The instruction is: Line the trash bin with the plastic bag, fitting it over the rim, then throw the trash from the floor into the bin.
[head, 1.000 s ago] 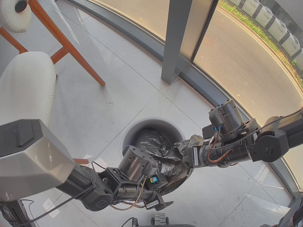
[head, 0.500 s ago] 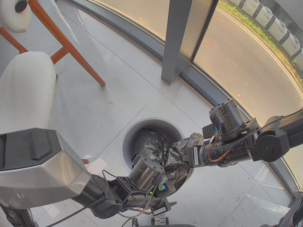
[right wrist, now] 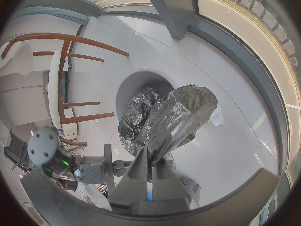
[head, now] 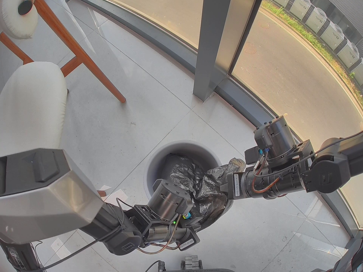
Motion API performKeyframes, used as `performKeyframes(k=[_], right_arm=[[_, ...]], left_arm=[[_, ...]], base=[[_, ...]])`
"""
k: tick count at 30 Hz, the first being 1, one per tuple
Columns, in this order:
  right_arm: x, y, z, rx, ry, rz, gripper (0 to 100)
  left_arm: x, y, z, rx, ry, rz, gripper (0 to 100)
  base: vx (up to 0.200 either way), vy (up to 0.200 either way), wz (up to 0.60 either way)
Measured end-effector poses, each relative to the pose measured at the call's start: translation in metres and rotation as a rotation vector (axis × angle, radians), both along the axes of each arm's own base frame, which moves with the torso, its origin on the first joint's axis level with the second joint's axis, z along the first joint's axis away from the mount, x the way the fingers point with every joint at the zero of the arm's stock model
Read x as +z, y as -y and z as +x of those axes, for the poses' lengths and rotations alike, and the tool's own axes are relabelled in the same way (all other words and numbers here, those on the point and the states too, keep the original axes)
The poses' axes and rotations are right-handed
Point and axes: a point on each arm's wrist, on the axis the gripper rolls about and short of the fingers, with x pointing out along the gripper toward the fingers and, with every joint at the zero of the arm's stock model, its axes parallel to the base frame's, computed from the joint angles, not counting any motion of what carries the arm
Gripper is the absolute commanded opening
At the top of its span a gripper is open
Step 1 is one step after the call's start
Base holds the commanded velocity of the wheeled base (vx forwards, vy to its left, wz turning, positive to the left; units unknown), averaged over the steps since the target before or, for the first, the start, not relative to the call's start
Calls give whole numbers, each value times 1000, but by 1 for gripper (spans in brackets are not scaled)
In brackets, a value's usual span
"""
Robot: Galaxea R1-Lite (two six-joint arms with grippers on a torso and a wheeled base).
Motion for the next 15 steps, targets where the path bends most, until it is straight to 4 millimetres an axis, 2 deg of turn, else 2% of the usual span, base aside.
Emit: performKeyframes(k=[3, 4, 8, 15], right_arm=[[0, 0, 0, 0, 1, -1, 0], [0, 1, 0, -1, 1, 0, 0], [1, 1, 0, -2, 3, 1, 0], [2, 2, 0, -5, 2, 0, 0]], left_arm=[[9, 4, 6, 2, 35, -39, 0], [12, 5, 7, 2, 44, -49, 100], [21, 11, 9, -6, 72, -80, 100], [27, 24, -6, -63, 86, -101, 100]], base=[[0, 0, 0], [0, 0, 0], [0, 0, 0], [0, 0, 0]])
